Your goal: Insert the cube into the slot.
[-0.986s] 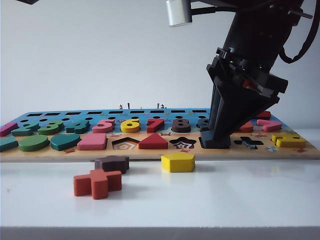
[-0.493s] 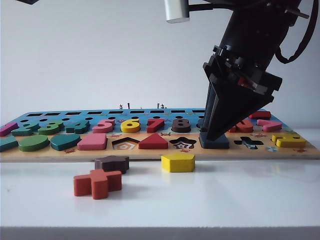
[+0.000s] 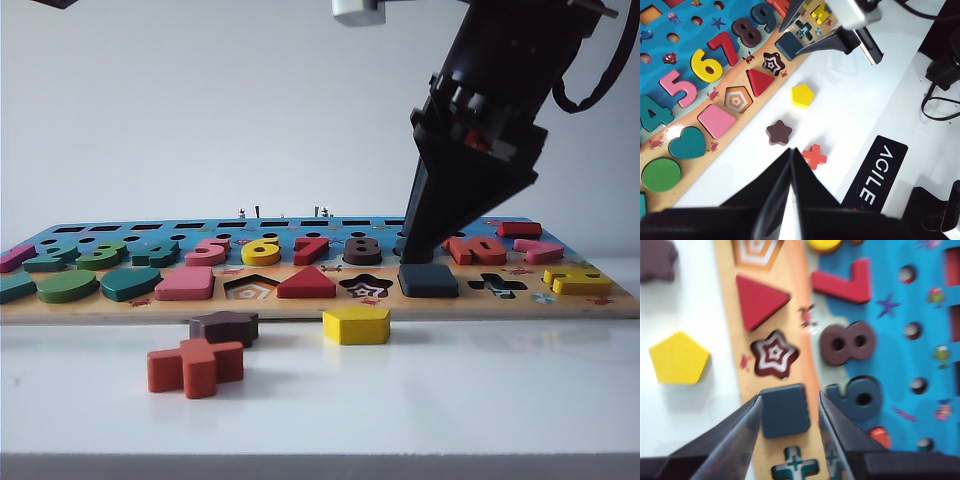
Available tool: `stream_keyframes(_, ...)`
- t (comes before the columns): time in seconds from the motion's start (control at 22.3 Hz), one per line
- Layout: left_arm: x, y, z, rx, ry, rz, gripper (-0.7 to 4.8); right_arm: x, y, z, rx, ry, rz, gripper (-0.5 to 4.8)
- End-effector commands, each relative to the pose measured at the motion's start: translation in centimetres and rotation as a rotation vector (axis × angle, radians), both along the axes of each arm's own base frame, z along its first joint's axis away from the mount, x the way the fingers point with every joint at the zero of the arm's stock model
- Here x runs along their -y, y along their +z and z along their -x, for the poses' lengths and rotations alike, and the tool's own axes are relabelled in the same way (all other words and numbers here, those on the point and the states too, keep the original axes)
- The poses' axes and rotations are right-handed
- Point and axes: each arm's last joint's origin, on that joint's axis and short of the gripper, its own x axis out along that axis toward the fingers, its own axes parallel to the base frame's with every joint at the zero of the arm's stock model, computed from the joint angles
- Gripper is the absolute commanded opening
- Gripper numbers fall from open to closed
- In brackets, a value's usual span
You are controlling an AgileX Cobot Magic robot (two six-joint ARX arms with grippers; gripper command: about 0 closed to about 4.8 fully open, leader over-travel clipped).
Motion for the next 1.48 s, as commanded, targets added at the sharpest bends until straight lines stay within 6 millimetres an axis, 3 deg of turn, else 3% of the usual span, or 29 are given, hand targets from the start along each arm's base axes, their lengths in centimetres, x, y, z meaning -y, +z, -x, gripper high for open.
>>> stream_keyframes(0.04,0.0,0.3,-0.1,0.020,-0.007,0.010,0.20,-0.1,2.7,-0.1,0.089,-0.110,-0.220,2.11)
stream_keyframes(0.18,0.0,0.3,-0.1,0.020,-0.007,0.010,0.20,0.1,5.5,0.1,0.088,-0.305,-0.518,2.11)
stream_keyframes(0.27,0.0,0.3,-0.1,0.020,-0.007,0.010,0.20,0.3,6.3,0.2,0.080,-0.364,-0.605,2.11)
stream_keyframes(0.67,0.0,0.3,-0.1,0.020,-0.007,0.010,0.20,2.6,8.5,1.6,0.158,-0.420,-0.762,2.11)
stream_keyframes(0.9,0.0,0.3,-0.1,0.020,-0.007,0.010,0.20,5.5,7.9,2.3,0.175,-0.537,-0.866,2.11)
stream_keyframes(1.17,0.2,0.8,-0.2,0.065,-0.022,0.055,0.20,10.3,5.2,3.2,0.236,-0.741,-0.945,2.11)
stream_keyframes(1.34,0.1,0.9,0.0,0.090,-0.022,0.067,0.20,13.5,3.3,5.4,0.351,-0.828,-0.991,2.10)
stream_keyframes(1.48,0.0,1.2,0.0,0.136,-0.014,0.087,0.20,14.6,2.5,6.5,0.417,-0.848,-1.025,2.09)
